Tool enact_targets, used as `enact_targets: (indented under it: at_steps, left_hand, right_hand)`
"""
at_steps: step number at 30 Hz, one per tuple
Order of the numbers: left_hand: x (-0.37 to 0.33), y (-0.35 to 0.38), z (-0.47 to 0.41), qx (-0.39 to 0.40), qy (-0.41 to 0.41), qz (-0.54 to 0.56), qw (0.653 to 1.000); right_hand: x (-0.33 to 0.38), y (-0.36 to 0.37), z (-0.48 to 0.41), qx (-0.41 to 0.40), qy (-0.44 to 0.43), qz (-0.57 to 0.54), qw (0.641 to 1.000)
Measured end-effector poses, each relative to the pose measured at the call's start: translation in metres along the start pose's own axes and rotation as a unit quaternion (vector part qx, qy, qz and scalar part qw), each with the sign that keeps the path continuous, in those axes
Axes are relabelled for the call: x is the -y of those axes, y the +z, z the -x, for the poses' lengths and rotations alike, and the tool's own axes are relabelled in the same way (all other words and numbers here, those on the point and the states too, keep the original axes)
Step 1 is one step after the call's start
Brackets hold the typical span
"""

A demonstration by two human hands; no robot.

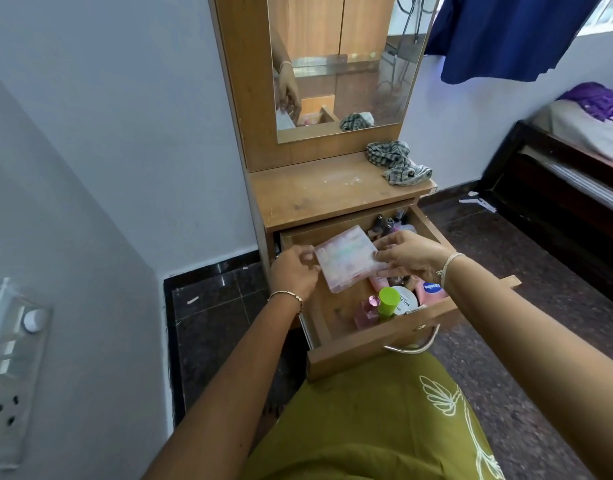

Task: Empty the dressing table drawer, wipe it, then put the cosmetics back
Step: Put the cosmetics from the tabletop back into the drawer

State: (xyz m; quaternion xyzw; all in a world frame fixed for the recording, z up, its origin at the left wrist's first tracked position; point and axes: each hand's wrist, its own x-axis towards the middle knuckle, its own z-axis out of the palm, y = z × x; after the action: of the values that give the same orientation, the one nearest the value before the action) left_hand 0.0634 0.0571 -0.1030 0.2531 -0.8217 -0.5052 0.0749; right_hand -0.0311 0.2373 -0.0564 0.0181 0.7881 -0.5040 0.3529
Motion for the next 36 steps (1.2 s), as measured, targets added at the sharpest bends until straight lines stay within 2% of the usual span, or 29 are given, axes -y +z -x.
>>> enact_targets:
  at_steps: [5,11,17,23,31,36]
  left_hand:
    - [0.015,-0.007,0.0,-0.052,-0.037,-0.007,0.998]
    - [0.02,-0.012,-0.003,0.006,-0.064,0.008,0.998]
    - [0.015,-0.013,-0.012,0.004,-0.056,0.01,0.998]
    - [0.015,-0.014,-0.023,0.006,-0.054,0.013,0.998]
    - [0.023,-0.011,-0.028,0.017,-0.069,0.04,0.997]
    - [0.028,-0.008,-0.032,0.021,-0.075,0.06,0.995]
  right_hand:
    - [0.001,0.018,-0.007,0.023,0.011,0.015,1.0]
    - [-0.009,0.036,-0.021,0.027,0.031,0.014,0.999]
    - [-0.015,0.042,-0.033,0.019,0.044,-0.005,0.999]
    - [-0.01,0.04,-0.049,-0.009,0.009,0.14,0.99]
    - [-0.009,0.05,-0.061,-0.039,-0.031,0.387,0.921]
    - [-0.013,0.055,-0.065,-0.047,-0.031,0.442,0.895]
